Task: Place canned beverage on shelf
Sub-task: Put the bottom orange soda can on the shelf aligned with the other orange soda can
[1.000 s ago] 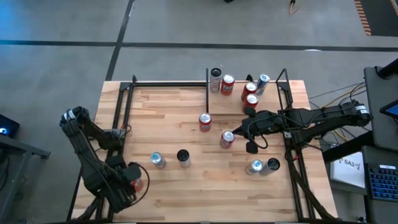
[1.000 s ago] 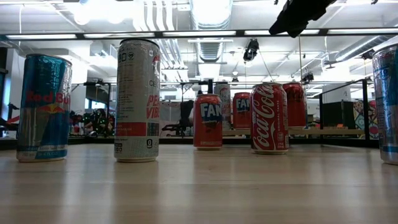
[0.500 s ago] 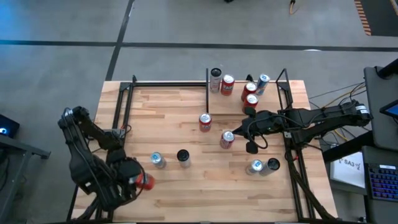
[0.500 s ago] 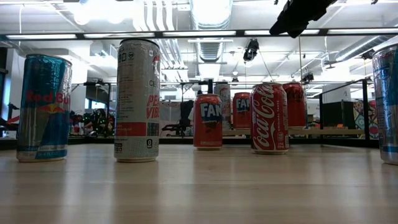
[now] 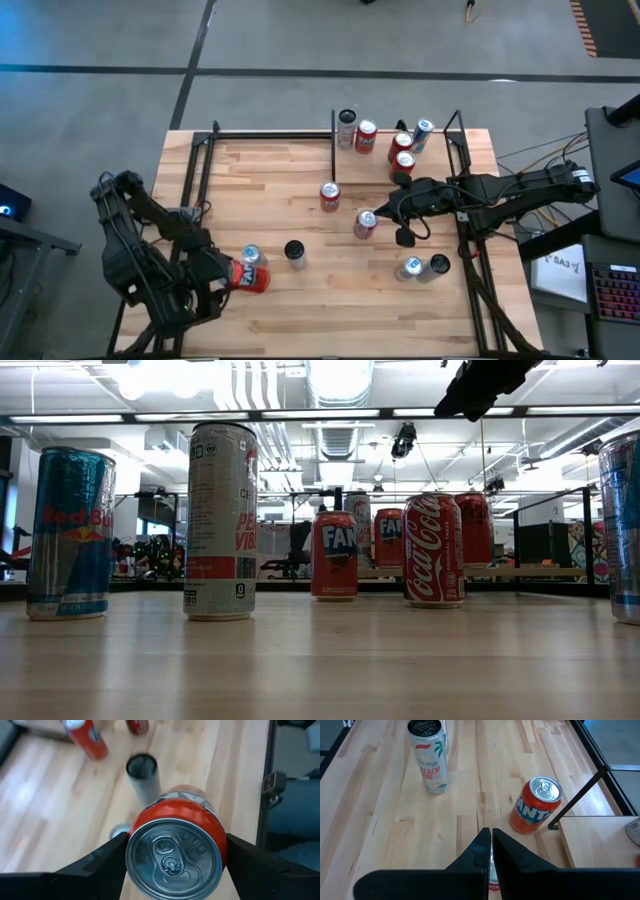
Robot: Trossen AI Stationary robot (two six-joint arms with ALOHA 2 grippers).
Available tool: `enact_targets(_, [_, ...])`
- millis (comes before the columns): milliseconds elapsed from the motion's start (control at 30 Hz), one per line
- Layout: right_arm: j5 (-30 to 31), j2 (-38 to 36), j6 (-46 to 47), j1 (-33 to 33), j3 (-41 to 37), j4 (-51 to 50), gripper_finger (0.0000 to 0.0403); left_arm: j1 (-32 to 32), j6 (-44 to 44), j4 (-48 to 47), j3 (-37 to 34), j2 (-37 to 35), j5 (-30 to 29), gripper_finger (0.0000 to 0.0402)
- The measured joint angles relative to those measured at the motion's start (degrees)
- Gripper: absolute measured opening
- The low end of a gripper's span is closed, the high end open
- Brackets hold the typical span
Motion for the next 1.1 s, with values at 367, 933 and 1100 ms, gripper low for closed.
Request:
enact_targets(367, [-0.05,-0.1,-0.4,-0.02,0.02,-2.53,0.0009,10.42,19.09,2.43,4.61,0.0,-2.35,0.027])
enact_targets(933, [-0.02,-4.98,-0.61,-0.02,0.31,-7.81,0.0009,36.7,61.26,9.94,14.82,3.99,9.1,0.027])
enact_targets(1100, [-0.04,-5.79,-0.78,-0.02,0.35,-7.81,0.0009,43.61,72.6,10.17,20.26,8.77,14.07,0.027])
